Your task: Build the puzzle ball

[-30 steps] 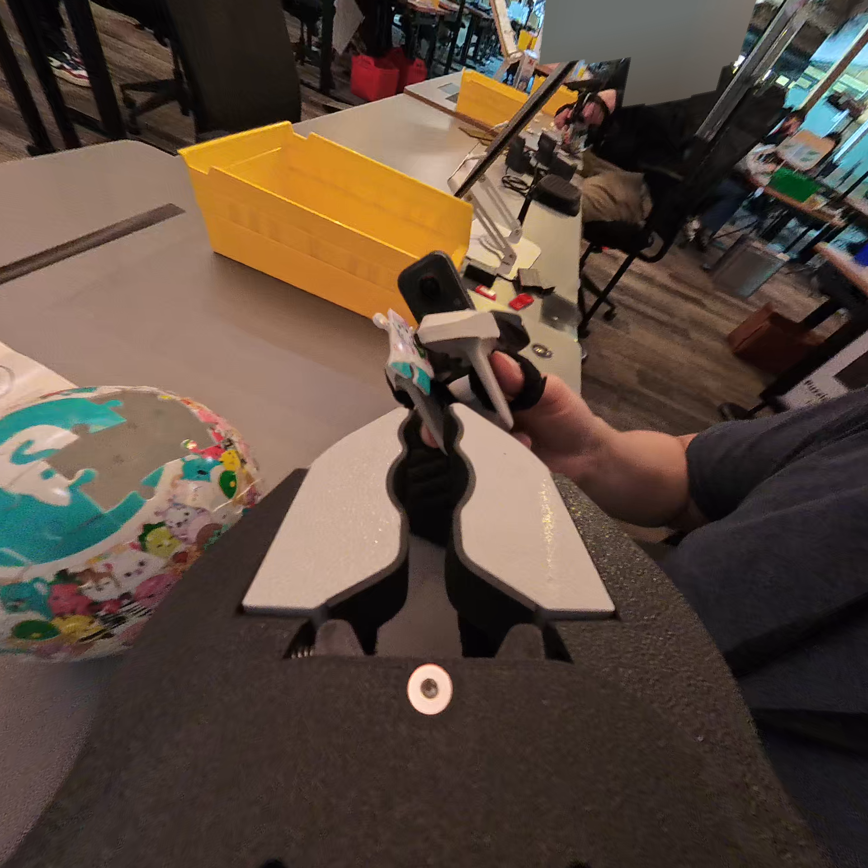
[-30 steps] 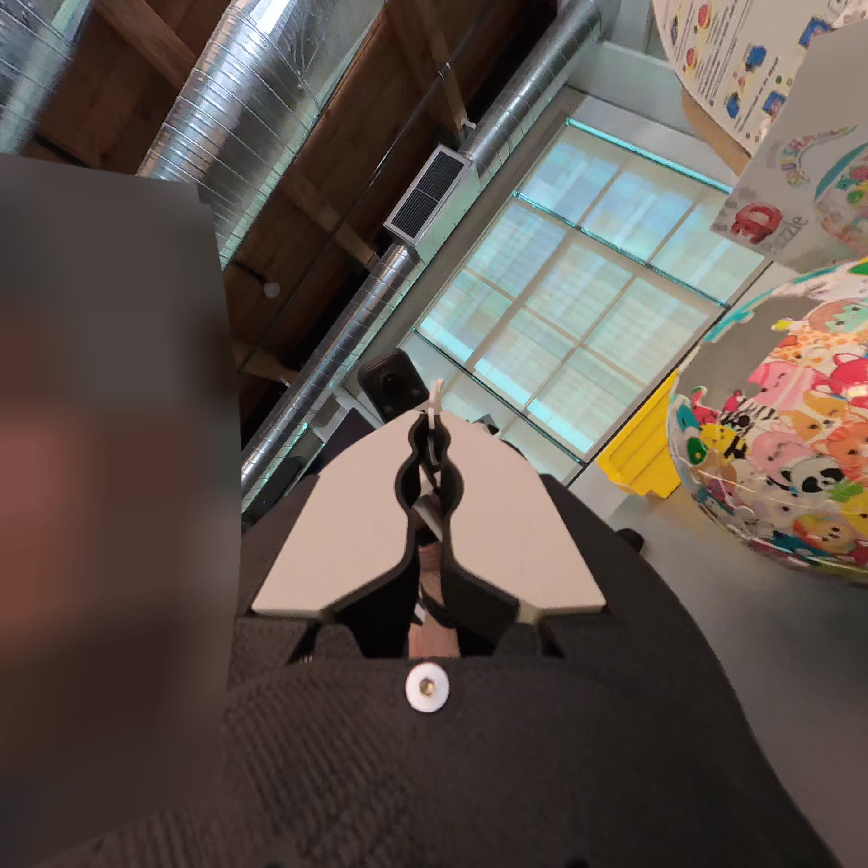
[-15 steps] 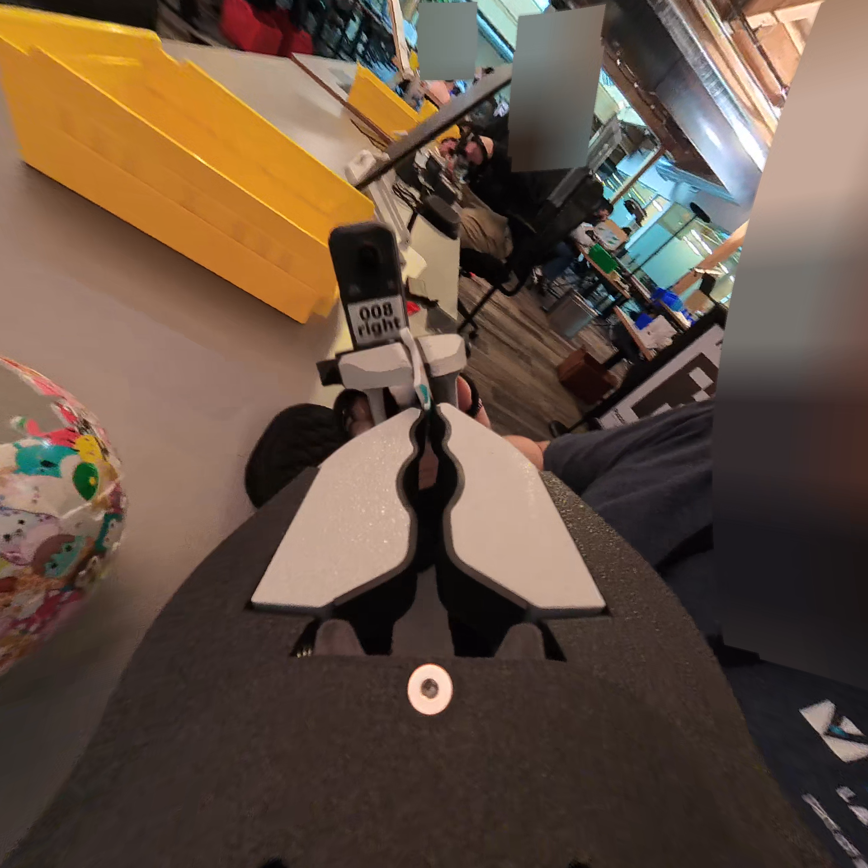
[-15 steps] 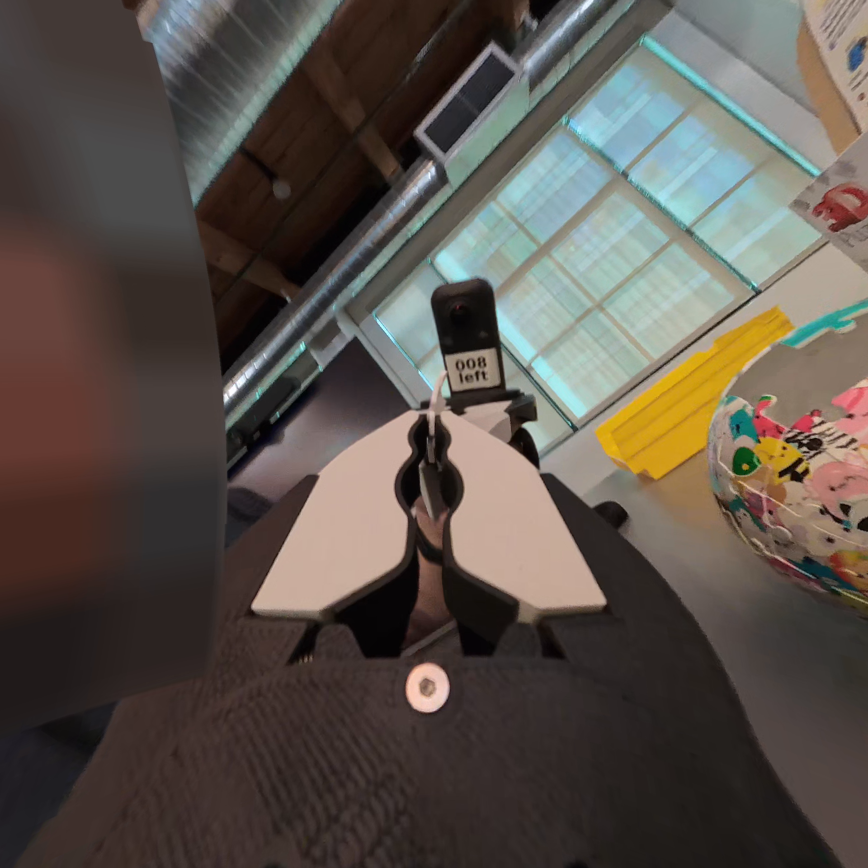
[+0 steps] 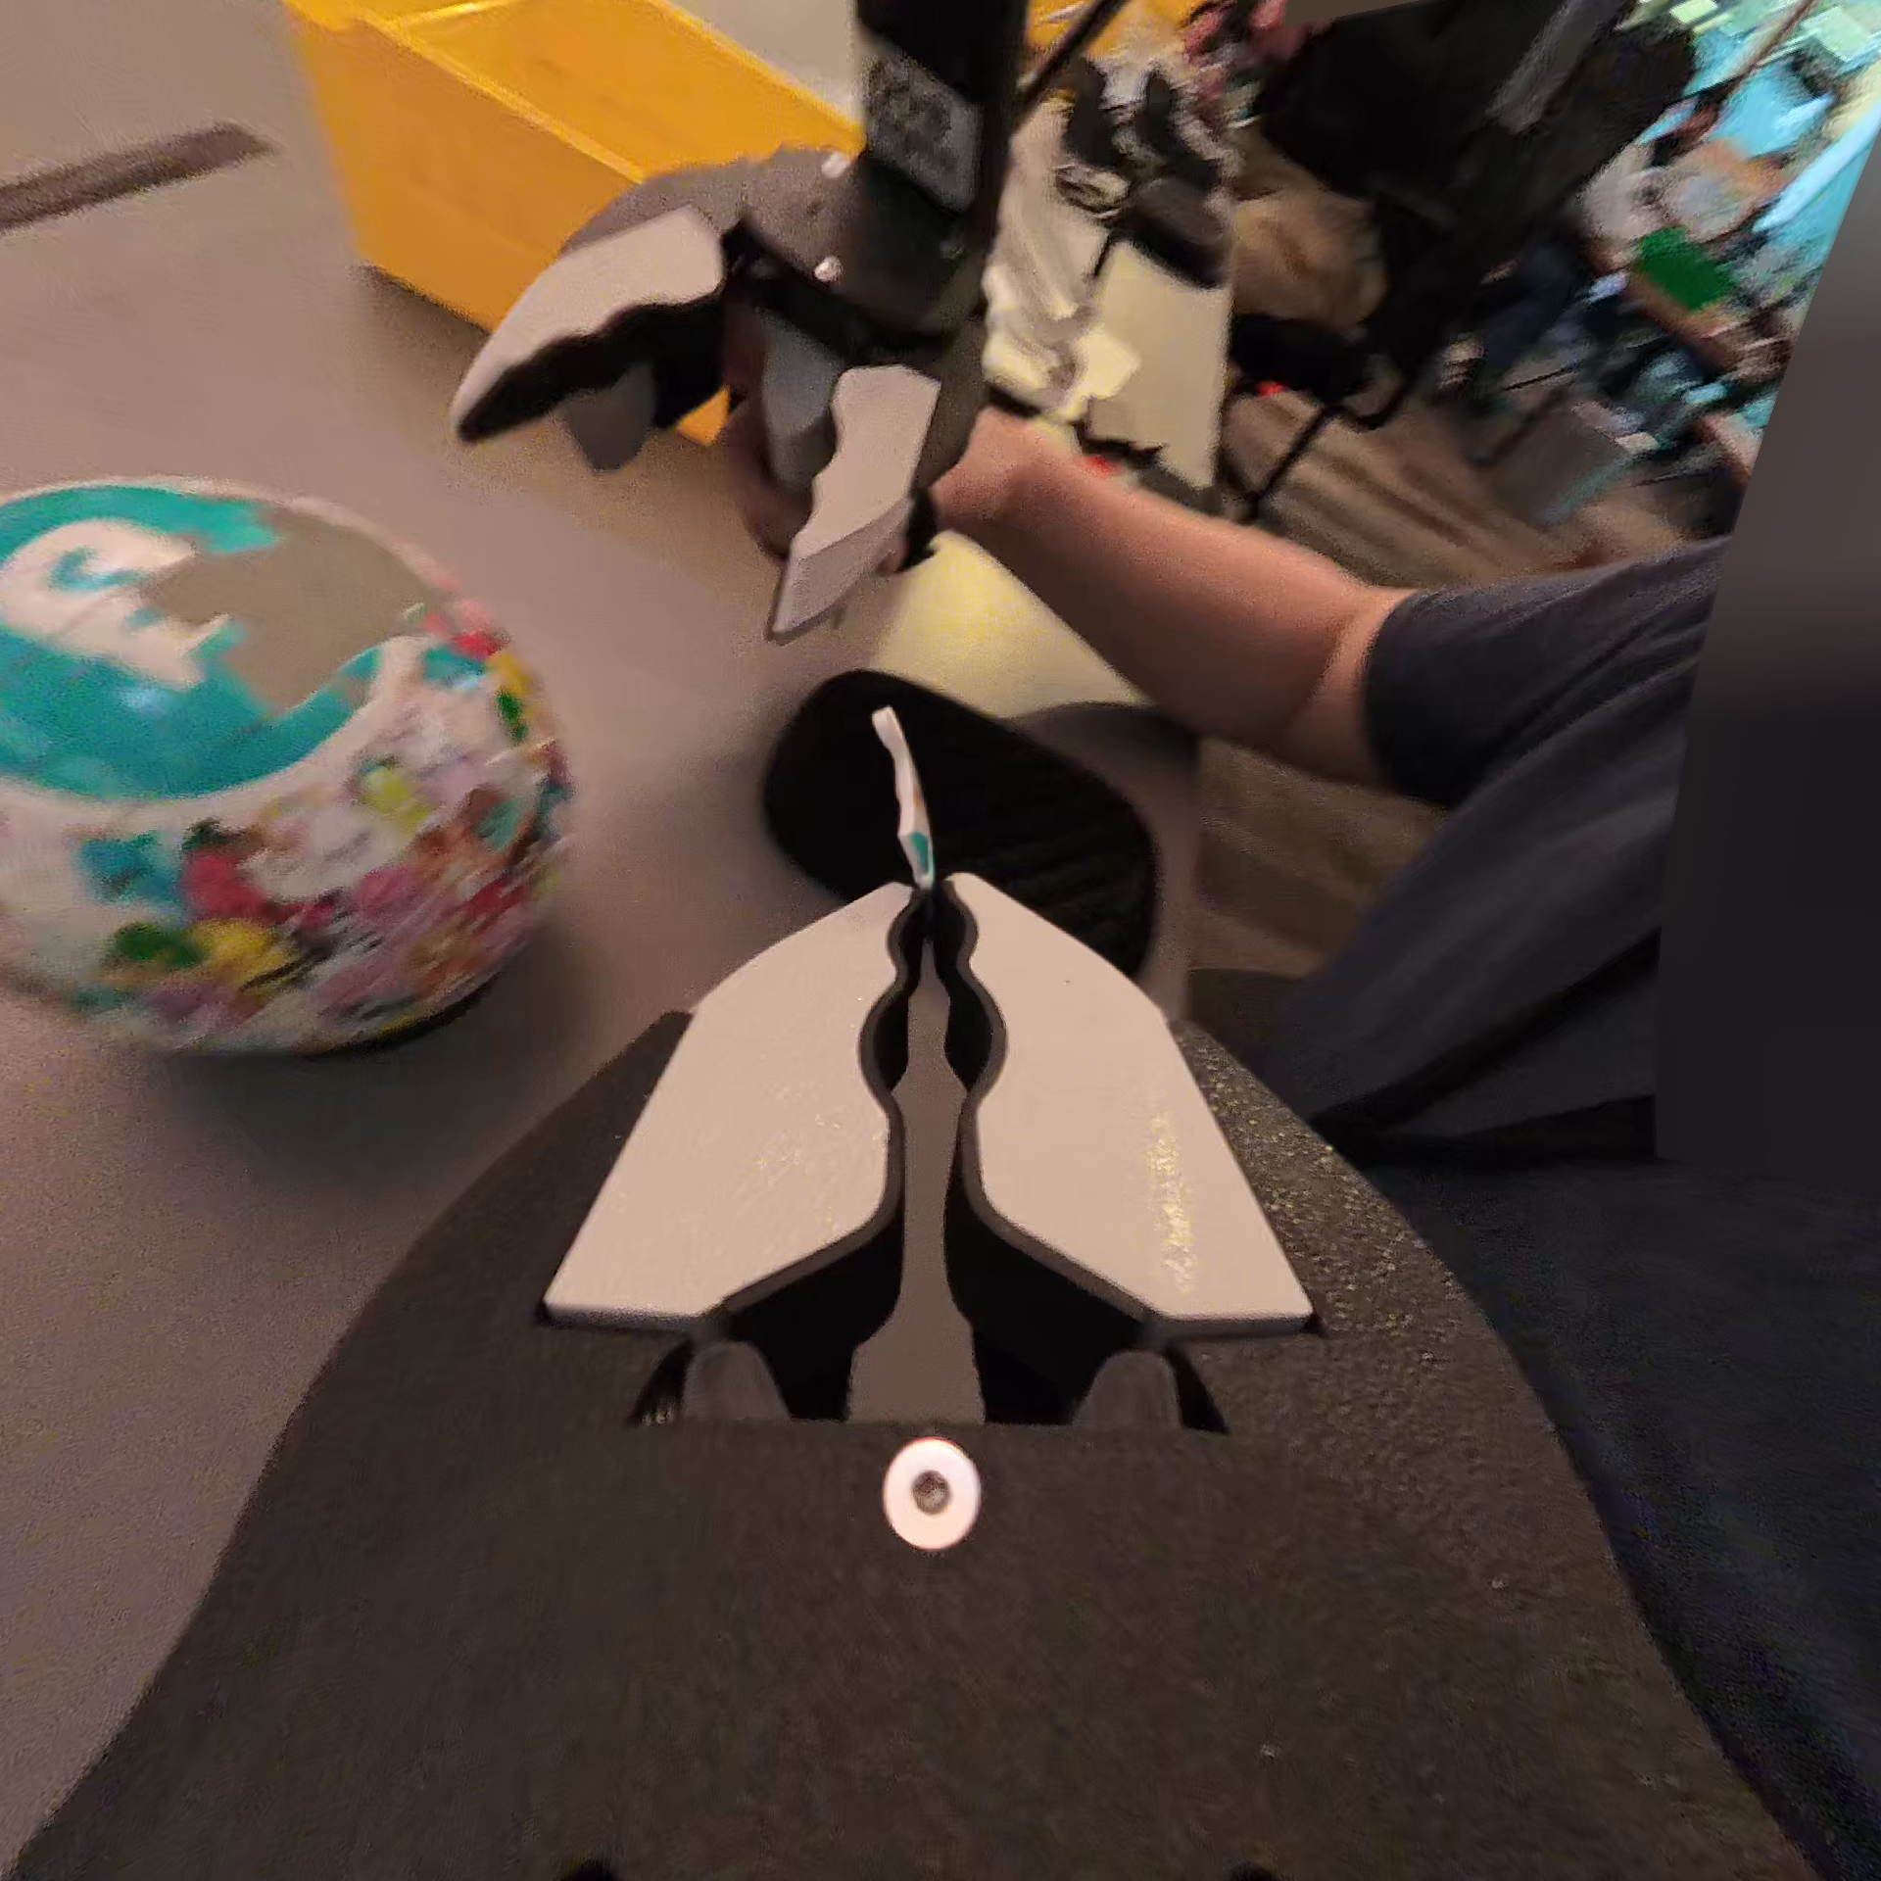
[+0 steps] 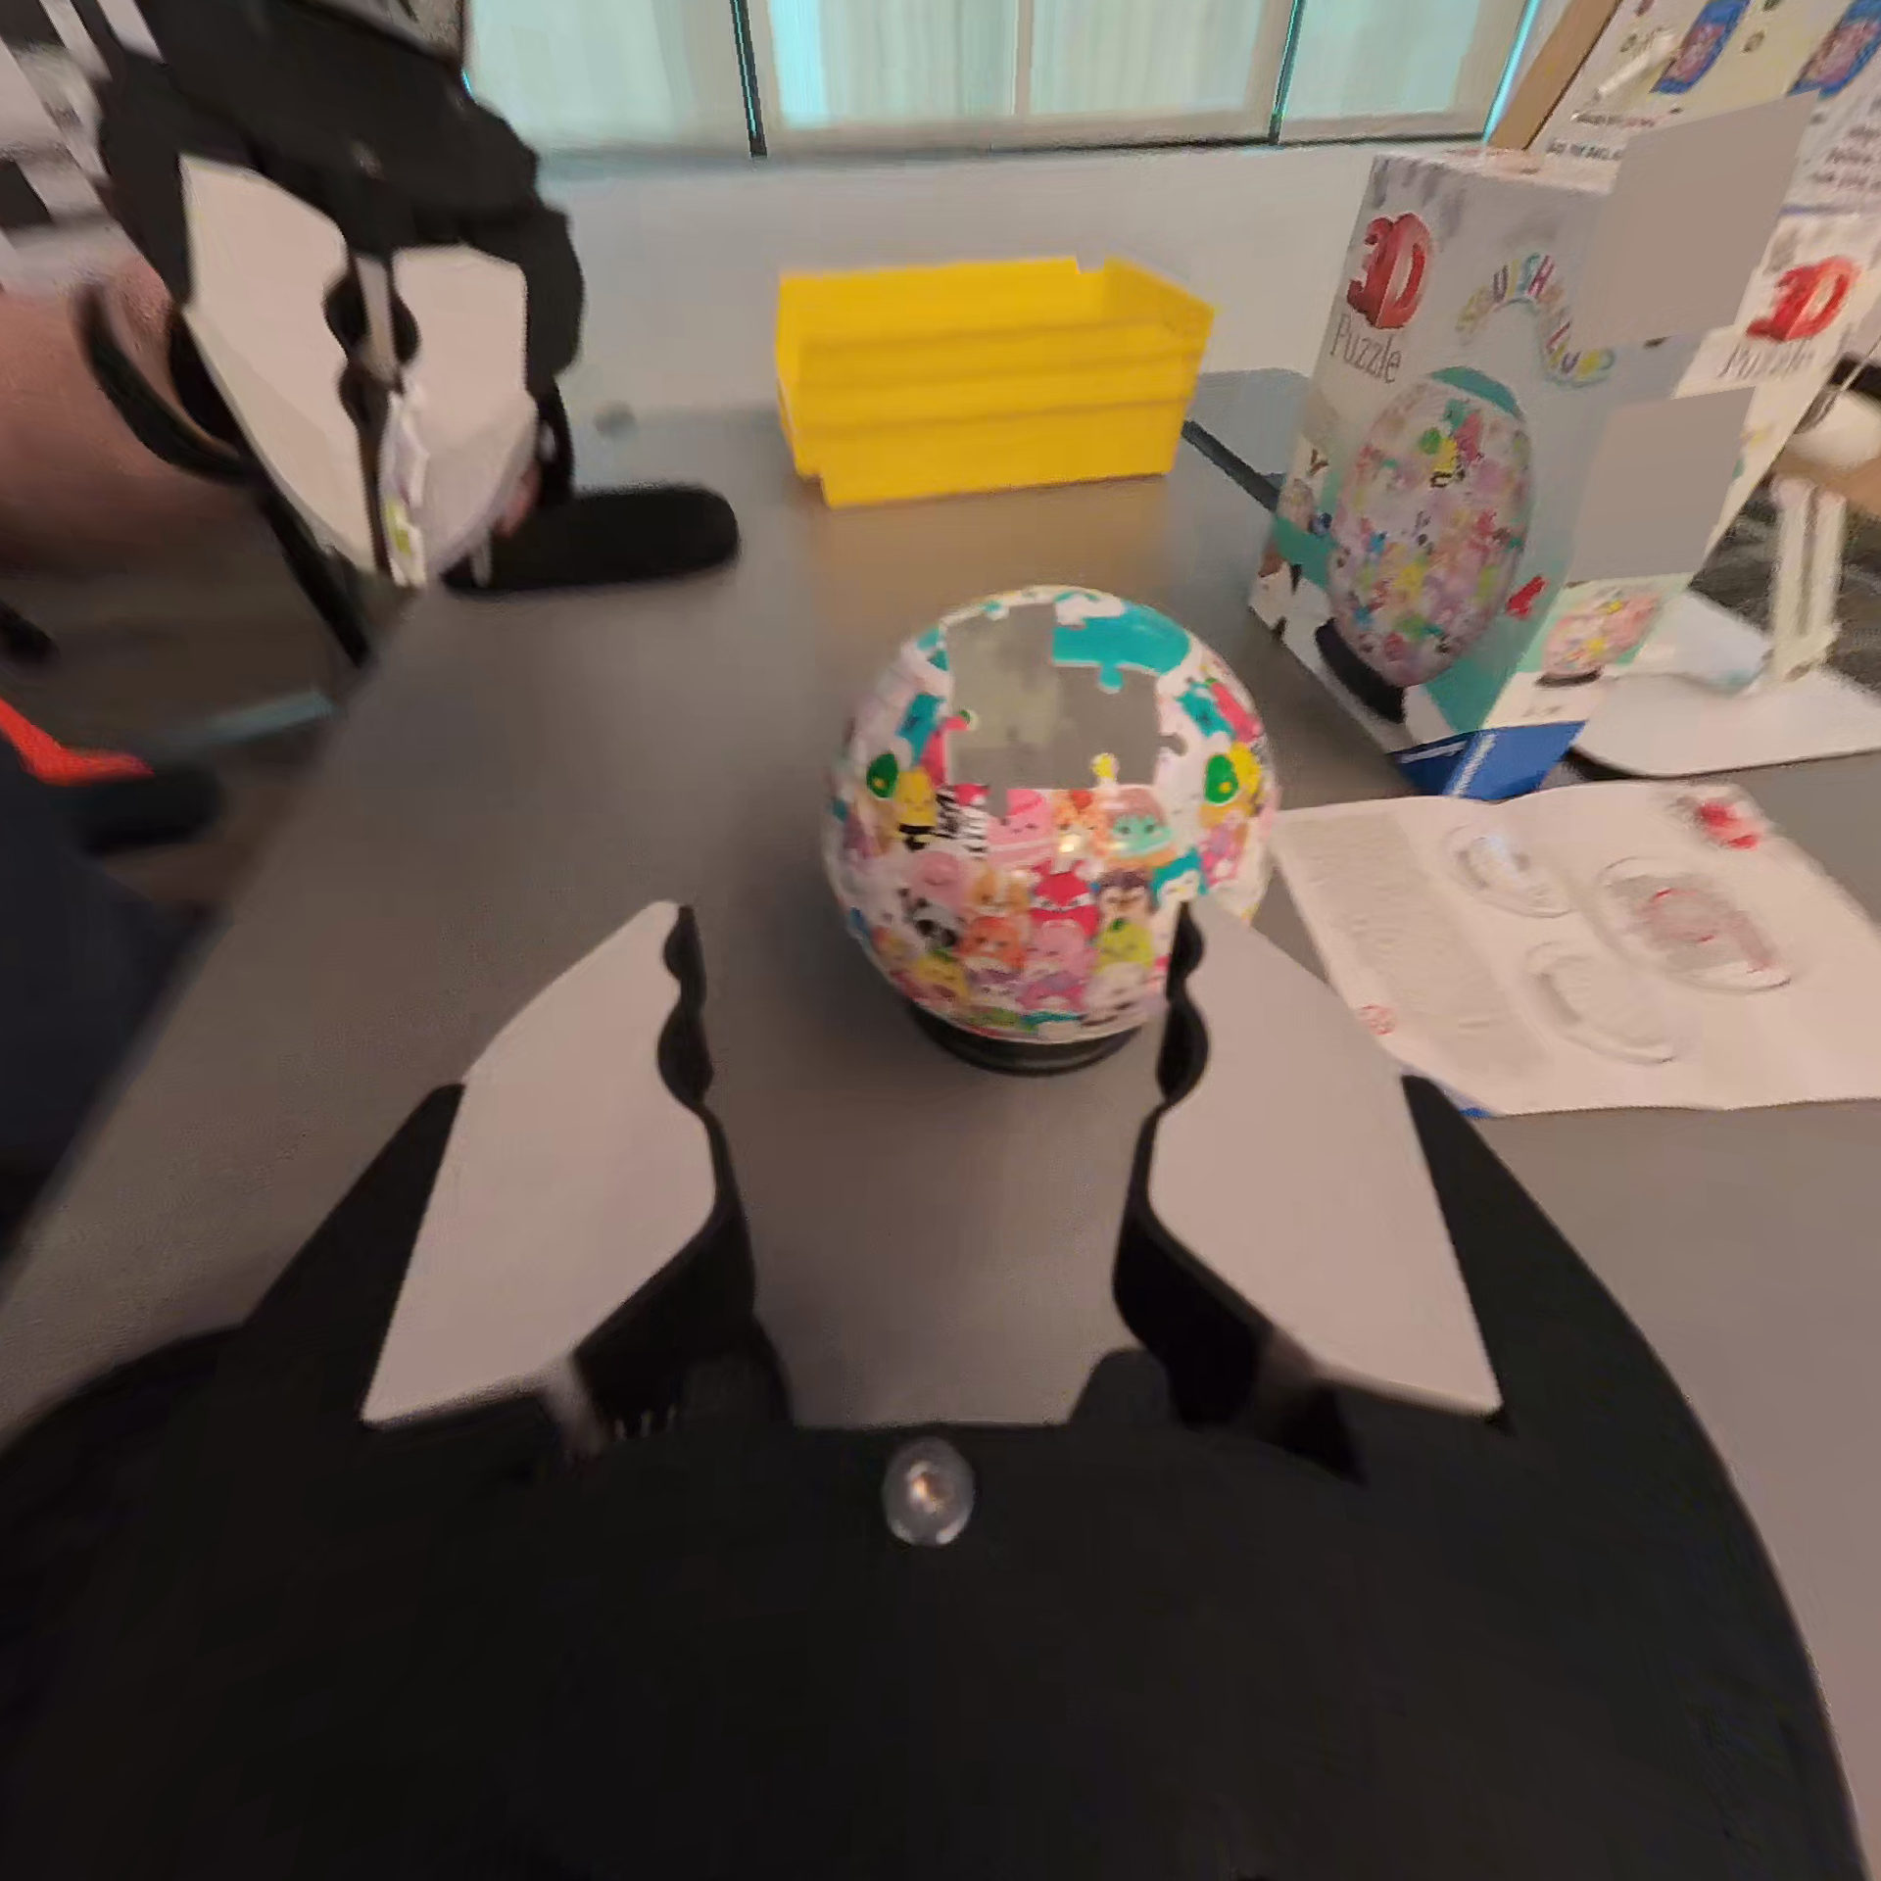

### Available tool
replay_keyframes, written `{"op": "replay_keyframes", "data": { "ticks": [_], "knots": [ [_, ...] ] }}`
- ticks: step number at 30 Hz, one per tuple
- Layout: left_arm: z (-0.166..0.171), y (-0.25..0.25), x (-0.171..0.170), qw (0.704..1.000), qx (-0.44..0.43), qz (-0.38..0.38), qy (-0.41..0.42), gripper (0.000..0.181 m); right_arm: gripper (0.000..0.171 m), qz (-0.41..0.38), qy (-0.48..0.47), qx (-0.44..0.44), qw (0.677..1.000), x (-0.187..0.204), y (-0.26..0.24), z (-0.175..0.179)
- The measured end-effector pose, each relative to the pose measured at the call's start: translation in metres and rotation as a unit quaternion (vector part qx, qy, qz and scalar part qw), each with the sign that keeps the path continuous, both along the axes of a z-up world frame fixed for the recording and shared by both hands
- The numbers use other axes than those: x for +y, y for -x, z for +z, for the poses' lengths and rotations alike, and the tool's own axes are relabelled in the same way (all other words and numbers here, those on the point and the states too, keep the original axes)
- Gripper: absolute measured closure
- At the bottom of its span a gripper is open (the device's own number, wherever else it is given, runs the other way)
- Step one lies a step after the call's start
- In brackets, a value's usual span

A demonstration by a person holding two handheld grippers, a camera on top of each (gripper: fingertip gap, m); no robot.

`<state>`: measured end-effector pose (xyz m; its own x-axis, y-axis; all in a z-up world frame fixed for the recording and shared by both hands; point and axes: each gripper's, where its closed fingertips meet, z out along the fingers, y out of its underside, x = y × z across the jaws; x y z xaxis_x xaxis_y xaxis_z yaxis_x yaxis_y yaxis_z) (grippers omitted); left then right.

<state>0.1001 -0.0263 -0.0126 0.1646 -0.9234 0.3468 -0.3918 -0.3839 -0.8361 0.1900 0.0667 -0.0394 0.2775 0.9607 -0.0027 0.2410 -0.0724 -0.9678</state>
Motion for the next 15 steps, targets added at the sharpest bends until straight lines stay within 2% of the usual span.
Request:
{"op": "replay_keyframes", "data": {
  "ticks": [3, 5, 7, 9, 12, 15],
  "knots": [
    [-0.026, 0.019, 0.007, 0.999, 0.012, 0.029, -0.009, 0.18, 0.069, 0.001, -0.05, -0.092, 0.995, 0.023, 0.005, -0.019],
    [-0.044, 0.032, 0.004, 0.999, 0.022, 0.035, 0.024, 0.18, 0.066, -0.016, -0.032, -0.134, 0.99, 0.031, -0.002, -0.034],
    [-0.064, 0.049, 0.002, 0.996, 0.042, 0.038, 0.07, 0.18, 0.068, -0.011, -0.012, -0.116, 0.993, 0.023, -0.006, -0.035],
    [-0.082, 0.069, -0.001, 0.986, 0.068, 0.03, 0.15, 0.18, 0.07, -0.018, -0.004, -0.09, 0.996, 0.016, -0.009, -0.032],
    [-0.096, 0.1, 0.001, 0.956, 0.1, 0.024, 0.274, 0.18, 0.069, -0.029, 0.008, -0.1, 0.995, 0.008, -0.016, -0.033],
    [-0.102, 0.124, 0.001, 0.925, 0.138, 0.018, 0.354, 0.18, 0.07, -0.03, 0.011, -0.074, 0.997, -0.001, -0.015, -0.025]
  ]
}}
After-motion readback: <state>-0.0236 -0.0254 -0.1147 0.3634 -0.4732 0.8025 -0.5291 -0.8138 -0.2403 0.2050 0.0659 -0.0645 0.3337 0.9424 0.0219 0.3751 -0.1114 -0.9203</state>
